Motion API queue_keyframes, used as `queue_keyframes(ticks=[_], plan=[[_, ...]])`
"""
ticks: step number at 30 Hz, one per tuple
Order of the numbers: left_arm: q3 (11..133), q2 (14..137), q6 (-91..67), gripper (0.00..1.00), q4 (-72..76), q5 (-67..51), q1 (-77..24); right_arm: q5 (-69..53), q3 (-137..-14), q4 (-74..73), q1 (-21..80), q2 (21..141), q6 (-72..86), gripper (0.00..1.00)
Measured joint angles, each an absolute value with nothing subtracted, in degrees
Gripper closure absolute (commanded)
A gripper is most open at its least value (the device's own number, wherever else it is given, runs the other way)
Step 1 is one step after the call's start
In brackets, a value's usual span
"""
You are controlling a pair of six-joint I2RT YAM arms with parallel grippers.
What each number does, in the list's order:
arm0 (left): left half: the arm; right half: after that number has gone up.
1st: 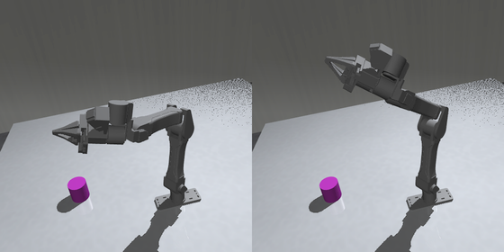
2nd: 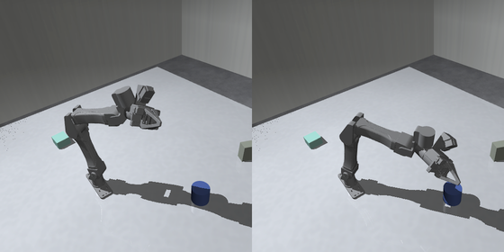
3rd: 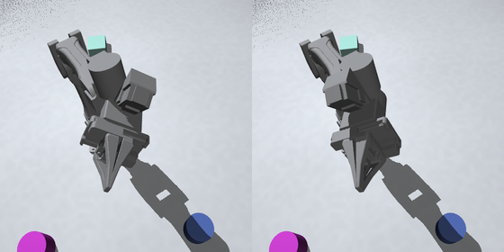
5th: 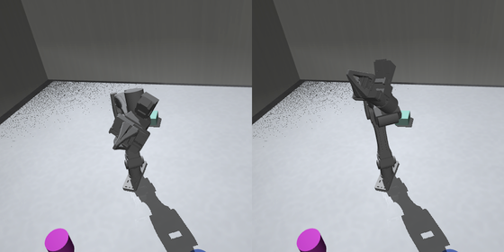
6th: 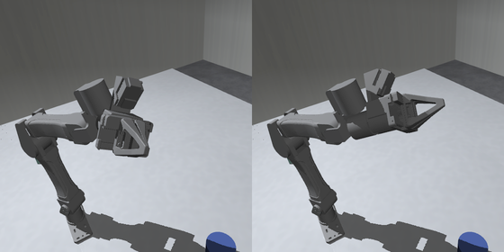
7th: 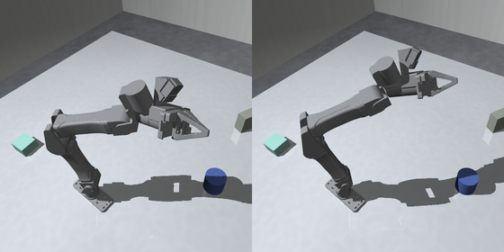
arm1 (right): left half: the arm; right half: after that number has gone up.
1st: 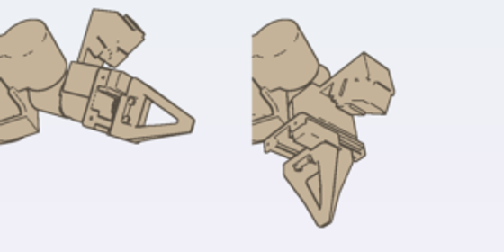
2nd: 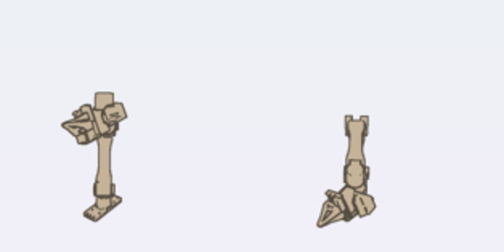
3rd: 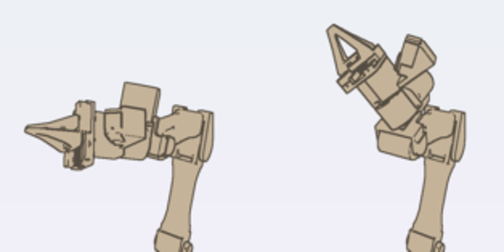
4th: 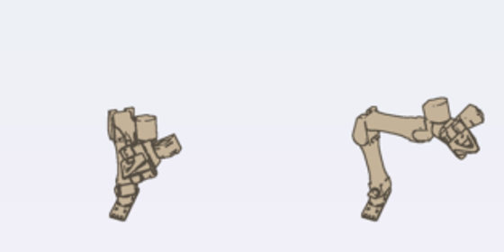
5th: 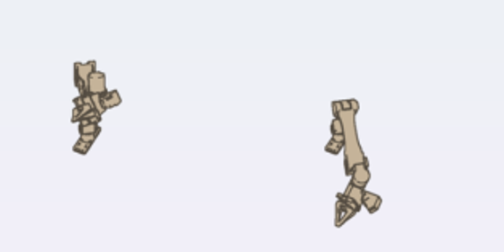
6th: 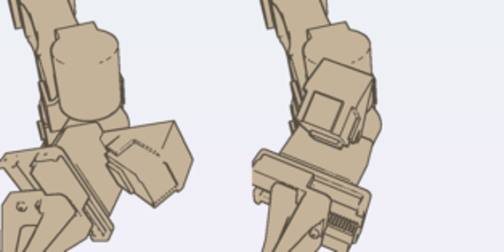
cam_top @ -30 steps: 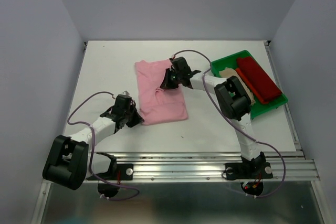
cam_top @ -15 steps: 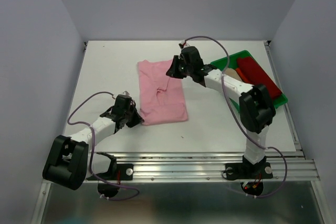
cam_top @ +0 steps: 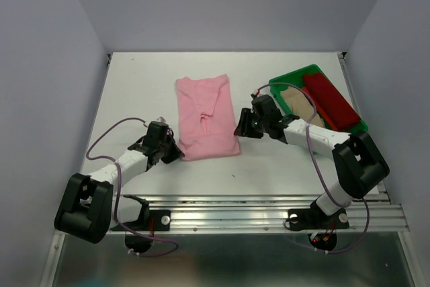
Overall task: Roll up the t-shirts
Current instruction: Roll the T-shirt to the center of the board.
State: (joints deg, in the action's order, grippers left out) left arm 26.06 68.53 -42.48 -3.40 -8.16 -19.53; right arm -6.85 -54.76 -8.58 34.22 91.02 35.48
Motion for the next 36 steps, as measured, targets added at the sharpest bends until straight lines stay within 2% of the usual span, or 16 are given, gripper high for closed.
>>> queue_keyframes(ticks=[9,23,25,28,29,30,32,36], plan=[[26.06,68.49,-42.48,1.00,-3.53,-8.16,-19.53,-8.45,-45.28,-8.60,34.41,87.57,39.38,0.50],[26.09,68.49,-42.54,1.00,-3.70,-8.16,-19.53,-10.74,-44.21,-5.45,36.53,91.11,40.53,0.59],[26.09,68.49,-42.57,1.00,-3.73,-8.16,-19.53,-10.98,-44.25,-5.08,36.58,91.39,40.58,0.65],[26.09,68.49,-42.63,1.00,-3.75,-8.16,-19.53,-10.98,-44.31,-4.58,36.64,91.90,40.88,0.84],[26.09,68.49,-42.65,1.00,-3.77,-8.16,-19.53,-11.00,-44.31,-4.54,36.71,92.01,40.91,0.84],[26.09,68.49,-42.70,1.00,-3.77,-8.19,-19.53,-11.03,-44.31,-4.47,36.77,92.25,40.95,0.91],[26.26,68.49,-42.83,1.00,-4.19,-8.40,-19.53,-11.05,-44.31,-4.43,36.84,92.29,41.34,0.98],[26.87,68.49,-43.51,1.00,-5.13,-8.56,-19.53,-10.96,-44.31,-4.47,36.84,91.96,41.63,0.99]])
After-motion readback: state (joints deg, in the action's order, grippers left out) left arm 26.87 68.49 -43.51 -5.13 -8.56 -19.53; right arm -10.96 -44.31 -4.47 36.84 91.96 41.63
